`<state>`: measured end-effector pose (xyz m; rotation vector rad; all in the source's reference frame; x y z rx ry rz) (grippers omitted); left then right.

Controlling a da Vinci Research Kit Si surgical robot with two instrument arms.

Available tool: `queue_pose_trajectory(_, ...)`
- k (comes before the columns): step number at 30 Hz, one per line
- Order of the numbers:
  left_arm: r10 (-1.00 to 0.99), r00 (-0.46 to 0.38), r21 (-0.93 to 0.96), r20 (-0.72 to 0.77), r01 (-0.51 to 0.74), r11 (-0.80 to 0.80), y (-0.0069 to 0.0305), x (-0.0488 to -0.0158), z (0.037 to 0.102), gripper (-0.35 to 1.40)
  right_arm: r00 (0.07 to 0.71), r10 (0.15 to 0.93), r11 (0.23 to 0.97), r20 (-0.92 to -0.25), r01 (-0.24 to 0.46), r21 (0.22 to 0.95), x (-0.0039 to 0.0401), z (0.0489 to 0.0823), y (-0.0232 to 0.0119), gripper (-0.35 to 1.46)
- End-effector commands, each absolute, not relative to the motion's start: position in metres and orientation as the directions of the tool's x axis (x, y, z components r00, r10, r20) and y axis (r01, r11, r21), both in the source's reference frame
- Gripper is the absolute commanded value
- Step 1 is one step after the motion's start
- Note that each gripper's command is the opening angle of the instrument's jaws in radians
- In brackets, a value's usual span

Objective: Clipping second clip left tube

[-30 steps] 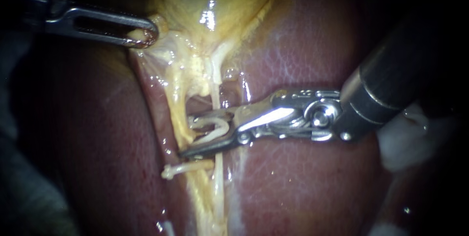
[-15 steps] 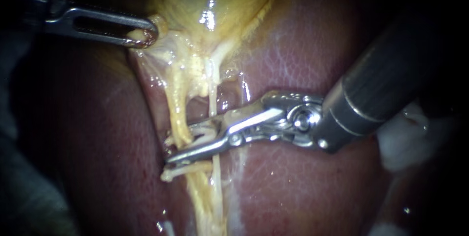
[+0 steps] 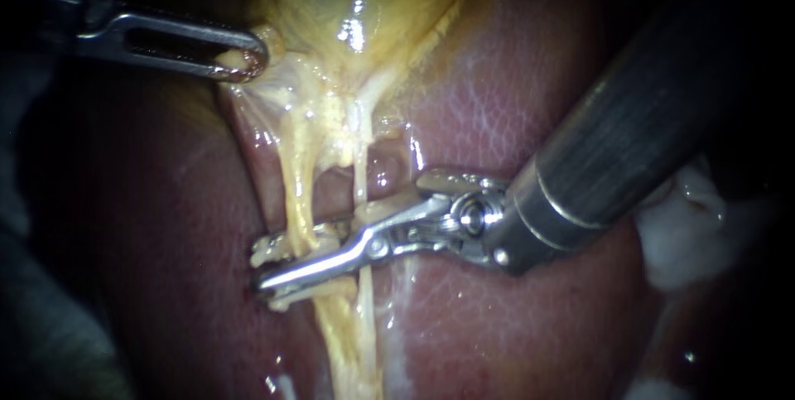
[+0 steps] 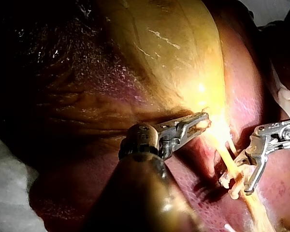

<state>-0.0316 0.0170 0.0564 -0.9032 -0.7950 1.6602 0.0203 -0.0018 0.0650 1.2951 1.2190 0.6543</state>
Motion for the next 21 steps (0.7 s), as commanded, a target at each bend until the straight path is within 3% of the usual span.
queue_pose_trajectory(1, 0.968, -0.178, -0.849, -0.177, -0.469, -0.242, 0.017, -0.0315, 0.0564, -0.35, 0.307, 0.903, 0.223, -0.301, 0.262, 0.939, 0.0202, 0.0645, -0.0018, 0.45)
queue_pose_trajectory(11, 0.968, -0.177, -0.849, -0.178, -0.47, -0.242, 0.017, -0.0314, 0.0563, -0.35, 0.331, 0.895, 0.205, -0.299, 0.292, 0.934, 0.0192, 0.0611, -0.0031, 0.42)
queue_pose_trajectory(21, 0.968, -0.177, -0.849, -0.178, -0.47, -0.242, 0.017, -0.0314, 0.0563, -0.35, 0.338, 0.891, 0.203, -0.303, 0.299, 0.932, 0.0194, 0.0609, -0.0037, 0.34)
